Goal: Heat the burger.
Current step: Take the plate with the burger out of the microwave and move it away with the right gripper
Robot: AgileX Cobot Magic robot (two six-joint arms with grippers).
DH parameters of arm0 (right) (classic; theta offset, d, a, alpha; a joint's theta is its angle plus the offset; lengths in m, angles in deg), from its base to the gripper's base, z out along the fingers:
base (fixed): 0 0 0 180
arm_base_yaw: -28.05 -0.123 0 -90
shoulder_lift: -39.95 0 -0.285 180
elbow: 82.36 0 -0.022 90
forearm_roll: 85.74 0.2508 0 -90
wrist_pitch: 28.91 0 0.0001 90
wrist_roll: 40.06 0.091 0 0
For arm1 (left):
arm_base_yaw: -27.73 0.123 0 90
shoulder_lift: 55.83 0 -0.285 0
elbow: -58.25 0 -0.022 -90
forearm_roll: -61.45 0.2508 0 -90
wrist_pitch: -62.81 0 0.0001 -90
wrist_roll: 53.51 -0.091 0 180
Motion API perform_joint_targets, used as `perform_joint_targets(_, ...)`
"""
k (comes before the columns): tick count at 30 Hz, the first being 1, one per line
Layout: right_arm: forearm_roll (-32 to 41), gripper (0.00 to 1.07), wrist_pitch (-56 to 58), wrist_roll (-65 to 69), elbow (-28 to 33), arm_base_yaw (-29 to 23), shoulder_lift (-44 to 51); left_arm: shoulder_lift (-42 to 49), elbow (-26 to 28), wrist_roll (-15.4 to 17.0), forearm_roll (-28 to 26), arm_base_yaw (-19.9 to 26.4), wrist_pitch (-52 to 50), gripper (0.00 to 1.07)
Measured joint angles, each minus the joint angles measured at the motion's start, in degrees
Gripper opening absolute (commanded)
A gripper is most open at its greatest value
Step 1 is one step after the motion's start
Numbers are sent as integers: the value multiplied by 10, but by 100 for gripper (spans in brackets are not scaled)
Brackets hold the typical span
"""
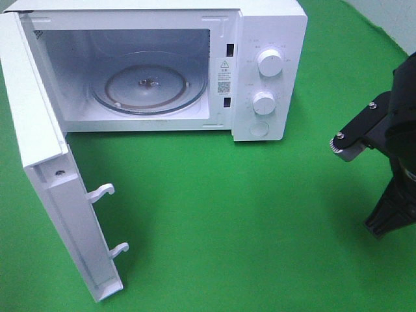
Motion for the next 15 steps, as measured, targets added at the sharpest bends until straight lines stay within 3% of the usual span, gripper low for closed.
perform_joint_targets(15,-1,0,-47,34,0,29,-78,0,0,0,0,0,0,100)
